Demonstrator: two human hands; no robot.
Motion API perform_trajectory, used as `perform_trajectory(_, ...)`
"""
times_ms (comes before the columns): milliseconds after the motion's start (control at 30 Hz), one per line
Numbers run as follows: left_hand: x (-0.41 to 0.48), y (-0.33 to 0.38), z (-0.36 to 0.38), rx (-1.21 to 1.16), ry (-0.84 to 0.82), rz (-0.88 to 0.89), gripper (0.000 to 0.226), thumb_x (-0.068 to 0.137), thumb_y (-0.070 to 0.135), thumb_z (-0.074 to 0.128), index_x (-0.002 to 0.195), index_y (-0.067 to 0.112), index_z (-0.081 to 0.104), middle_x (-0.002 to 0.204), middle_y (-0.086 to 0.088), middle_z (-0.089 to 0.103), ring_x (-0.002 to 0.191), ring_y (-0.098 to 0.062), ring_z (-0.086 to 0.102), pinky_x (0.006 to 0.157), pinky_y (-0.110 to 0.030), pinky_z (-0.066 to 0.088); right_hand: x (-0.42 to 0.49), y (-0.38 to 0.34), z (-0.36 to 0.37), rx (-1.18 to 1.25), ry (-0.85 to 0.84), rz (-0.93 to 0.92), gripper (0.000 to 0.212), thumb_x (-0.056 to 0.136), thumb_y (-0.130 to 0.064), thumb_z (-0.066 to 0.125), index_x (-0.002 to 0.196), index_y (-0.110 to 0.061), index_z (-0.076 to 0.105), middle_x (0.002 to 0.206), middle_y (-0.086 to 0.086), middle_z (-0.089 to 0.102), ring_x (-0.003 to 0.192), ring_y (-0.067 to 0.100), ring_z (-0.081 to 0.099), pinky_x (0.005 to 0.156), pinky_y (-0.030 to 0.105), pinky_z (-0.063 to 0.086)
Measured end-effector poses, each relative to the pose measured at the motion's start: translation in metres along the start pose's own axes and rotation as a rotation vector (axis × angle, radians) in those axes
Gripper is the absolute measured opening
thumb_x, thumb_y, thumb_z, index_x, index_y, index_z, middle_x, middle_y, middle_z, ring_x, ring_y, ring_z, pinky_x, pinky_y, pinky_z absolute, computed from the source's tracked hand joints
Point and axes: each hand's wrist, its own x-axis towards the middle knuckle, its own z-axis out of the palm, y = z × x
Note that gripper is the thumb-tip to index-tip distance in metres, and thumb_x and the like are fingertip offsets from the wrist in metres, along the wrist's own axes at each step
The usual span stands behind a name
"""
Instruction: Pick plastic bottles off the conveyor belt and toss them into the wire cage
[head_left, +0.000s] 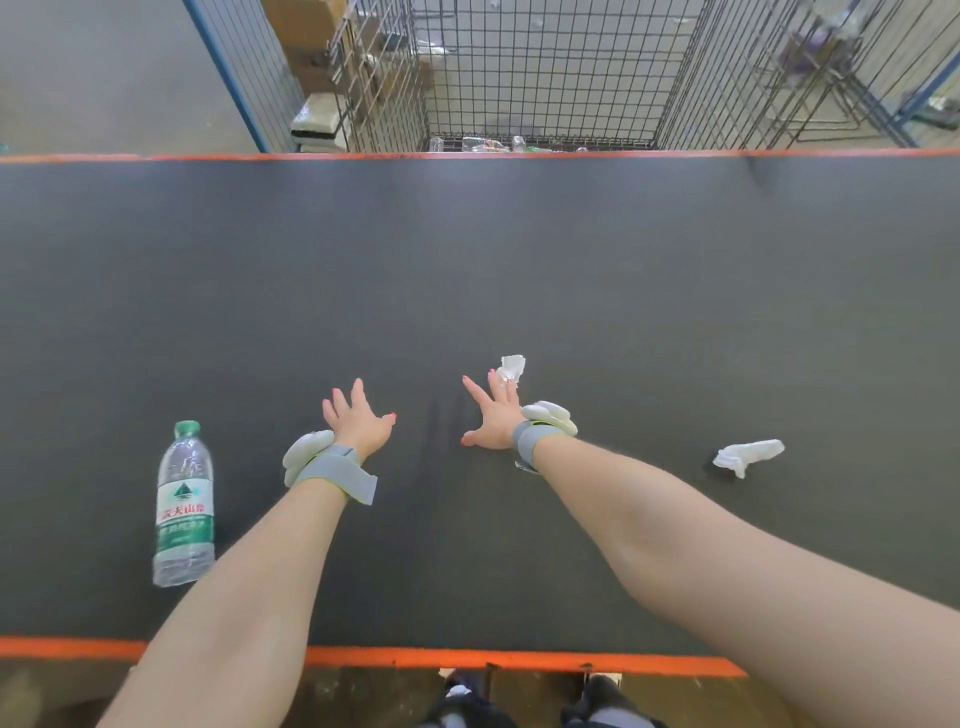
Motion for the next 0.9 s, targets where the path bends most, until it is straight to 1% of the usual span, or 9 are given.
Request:
perform_trajectory(167, -0.006, -0.053, -0.015, 0.165, 0.111, -0.202, 0.097, 0.086, 0.028, 0.06, 0.153, 0.028, -0.01, 0.157, -0.007, -0.026, 0.145, -0.034, -0.023, 0.114, -0.062, 0.01, 0.003, -0.027, 0.015, -0.01, -0.015, -0.046, 0.099, 0.084, -0.038, 0.063, 0.151, -0.043, -0.009, 0.16, -0.004, -0.02, 0.148, 0.026, -0.017, 0.116, 0.061, 0.009)
perform_trajectory(300, -0.01, -0.091, -0.016, 0.212, 0.074, -0.357, 0.099, 0.087, 0.022, 0.06, 0.152, 0.03, -0.015, 0.156, -0.01, -0.029, 0.145, -0.041, -0.014, 0.116, -0.06, 0.01, 0.006, -0.034, 0.02, -0.056, -0.023, -0.056, 0.097, 0.084, -0.041, 0.06, 0.151, -0.043, -0.01, 0.161, -0.004, -0.018, 0.149, 0.022, -0.014, 0.114, 0.06, 0.007)
perform_trajectory(333, -0.008, -0.095, -0.015, 0.145, 0.018, -0.37, 0.103, 0.087, 0.021, 0.063, 0.151, 0.029, -0.017, 0.157, -0.012, -0.022, 0.146, -0.042, -0.005, 0.117, -0.055, 0.012, 0.007, -0.035, 0.02, -0.059, -0.026, -0.06, 0.097, 0.084, -0.042, 0.06, 0.151, -0.042, -0.01, 0.161, -0.004, -0.018, 0.149, 0.022, -0.014, 0.114, 0.058, 0.006)
perform_trajectory(400, -0.004, -0.091, -0.011, -0.057, -0.165, -0.351, 0.116, 0.083, 0.016, 0.073, 0.15, 0.026, -0.022, 0.158, -0.021, 0.01, 0.141, -0.042, 0.024, 0.115, -0.049, 0.025, 0.011, -0.034, 0.019, -0.067, -0.03, -0.063, 0.097, 0.085, -0.042, 0.061, 0.152, -0.041, -0.01, 0.161, -0.002, -0.017, 0.149, 0.022, -0.013, 0.115, 0.057, 0.006)
perform_trajectory(467, 0.002, -0.076, -0.004, -0.138, -0.268, -0.284, 0.122, 0.08, 0.011, 0.075, 0.149, 0.025, -0.025, 0.147, -0.024, 0.035, 0.13, -0.041, 0.042, 0.109, -0.05, 0.036, 0.015, -0.033, 0.015, -0.073, -0.033, -0.057, 0.097, 0.085, -0.042, 0.061, 0.152, -0.04, -0.01, 0.161, -0.001, -0.016, 0.15, 0.023, -0.011, 0.115, 0.057, 0.005)
perform_trajectory(567, 0.009, -0.041, 0.006, -0.158, -0.205, -0.153, 0.122, 0.078, 0.015, 0.077, 0.15, 0.029, -0.021, 0.142, -0.023, 0.04, 0.125, -0.04, 0.047, 0.105, -0.05, 0.04, 0.024, -0.027, 0.003, -0.053, -0.027, -0.048, 0.097, 0.085, -0.042, 0.061, 0.152, -0.04, -0.01, 0.162, 0.0, -0.014, 0.15, 0.024, -0.011, 0.116, 0.056, 0.004)
perform_trajectory(667, 0.021, -0.003, 0.008, -0.39, -0.181, -0.13, 0.122, 0.077, 0.012, 0.078, 0.15, 0.03, -0.017, 0.139, -0.02, 0.044, 0.121, -0.038, 0.051, 0.101, -0.052, 0.045, 0.034, -0.016, -0.017, -0.002, -0.019, -0.022, 0.097, 0.086, -0.04, 0.062, 0.153, -0.039, -0.008, 0.162, 0.002, -0.011, 0.15, 0.025, -0.01, 0.117, 0.054, 0.004)
perform_trajectory(767, 0.042, 0.037, 0.002, -0.598, -0.178, -0.197, 0.114, 0.079, 0.014, 0.076, 0.151, 0.024, -0.013, 0.133, -0.018, 0.049, 0.111, -0.037, 0.059, 0.089, -0.05, 0.051, 0.051, -0.001, -0.043, 0.064, -0.007, 0.03, 0.097, 0.087, -0.038, 0.063, 0.153, -0.038, -0.008, 0.163, 0.004, -0.008, 0.15, 0.027, -0.008, 0.118, 0.051, 0.007)
perform_trajectory(900, 0.077, 0.105, -0.017, -0.801, -0.206, -0.248, 0.103, 0.08, 0.023, 0.076, 0.149, 0.018, -0.001, 0.107, -0.014, 0.059, 0.078, -0.027, 0.064, 0.051, -0.037, 0.053, 0.085, 0.022, -0.084, 0.164, 0.034, 0.108, 0.095, 0.088, -0.037, 0.062, 0.153, -0.037, -0.007, 0.163, 0.005, -0.004, 0.15, 0.027, -0.004, 0.118, 0.048, 0.009)
